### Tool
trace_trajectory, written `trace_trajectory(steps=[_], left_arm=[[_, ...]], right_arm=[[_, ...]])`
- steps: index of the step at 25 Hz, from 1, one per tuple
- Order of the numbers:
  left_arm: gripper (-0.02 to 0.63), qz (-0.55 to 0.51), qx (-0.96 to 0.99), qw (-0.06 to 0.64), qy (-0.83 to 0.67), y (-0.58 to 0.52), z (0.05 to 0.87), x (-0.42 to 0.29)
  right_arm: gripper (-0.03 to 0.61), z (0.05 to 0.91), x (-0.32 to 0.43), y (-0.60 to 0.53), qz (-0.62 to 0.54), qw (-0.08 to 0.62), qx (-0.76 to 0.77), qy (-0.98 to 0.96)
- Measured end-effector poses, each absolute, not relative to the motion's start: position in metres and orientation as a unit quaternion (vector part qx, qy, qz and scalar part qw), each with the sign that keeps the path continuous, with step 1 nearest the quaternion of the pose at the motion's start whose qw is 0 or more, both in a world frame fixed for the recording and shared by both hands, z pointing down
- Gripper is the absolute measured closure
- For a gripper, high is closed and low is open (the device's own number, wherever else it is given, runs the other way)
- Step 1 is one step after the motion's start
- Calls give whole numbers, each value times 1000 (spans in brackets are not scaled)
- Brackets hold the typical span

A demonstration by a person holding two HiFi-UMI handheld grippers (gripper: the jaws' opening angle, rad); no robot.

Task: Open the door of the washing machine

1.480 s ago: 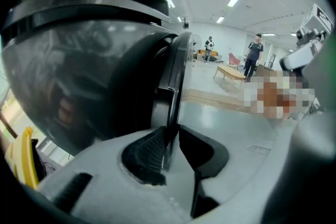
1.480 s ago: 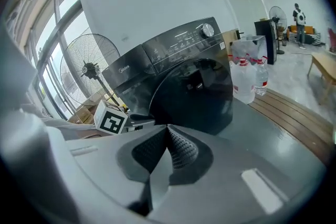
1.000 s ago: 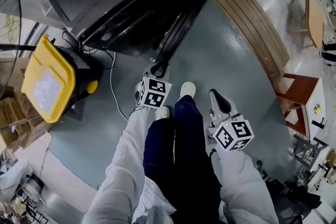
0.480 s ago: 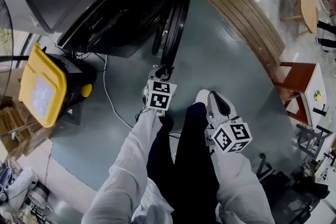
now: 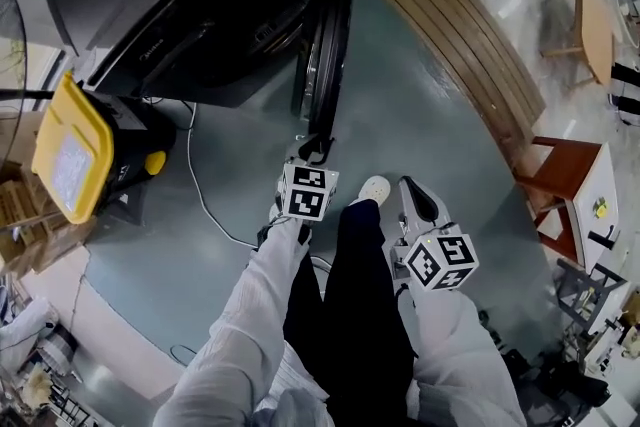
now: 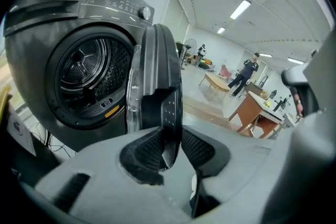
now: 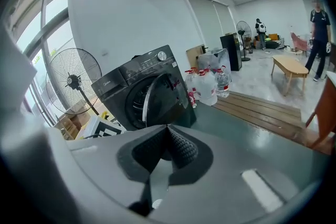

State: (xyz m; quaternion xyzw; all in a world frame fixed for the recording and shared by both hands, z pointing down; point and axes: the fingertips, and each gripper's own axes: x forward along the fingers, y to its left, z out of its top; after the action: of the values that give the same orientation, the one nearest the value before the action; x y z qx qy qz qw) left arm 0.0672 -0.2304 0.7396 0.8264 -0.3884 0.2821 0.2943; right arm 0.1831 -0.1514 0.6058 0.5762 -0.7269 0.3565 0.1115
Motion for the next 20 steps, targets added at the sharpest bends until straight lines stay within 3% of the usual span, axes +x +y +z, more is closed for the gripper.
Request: trace_trajectory(steps=[20], left_arm=[[489, 247, 797, 337, -436, -229, 742, 212]], right_arm=[[568, 634, 314, -196, 378, 120, 567, -722]])
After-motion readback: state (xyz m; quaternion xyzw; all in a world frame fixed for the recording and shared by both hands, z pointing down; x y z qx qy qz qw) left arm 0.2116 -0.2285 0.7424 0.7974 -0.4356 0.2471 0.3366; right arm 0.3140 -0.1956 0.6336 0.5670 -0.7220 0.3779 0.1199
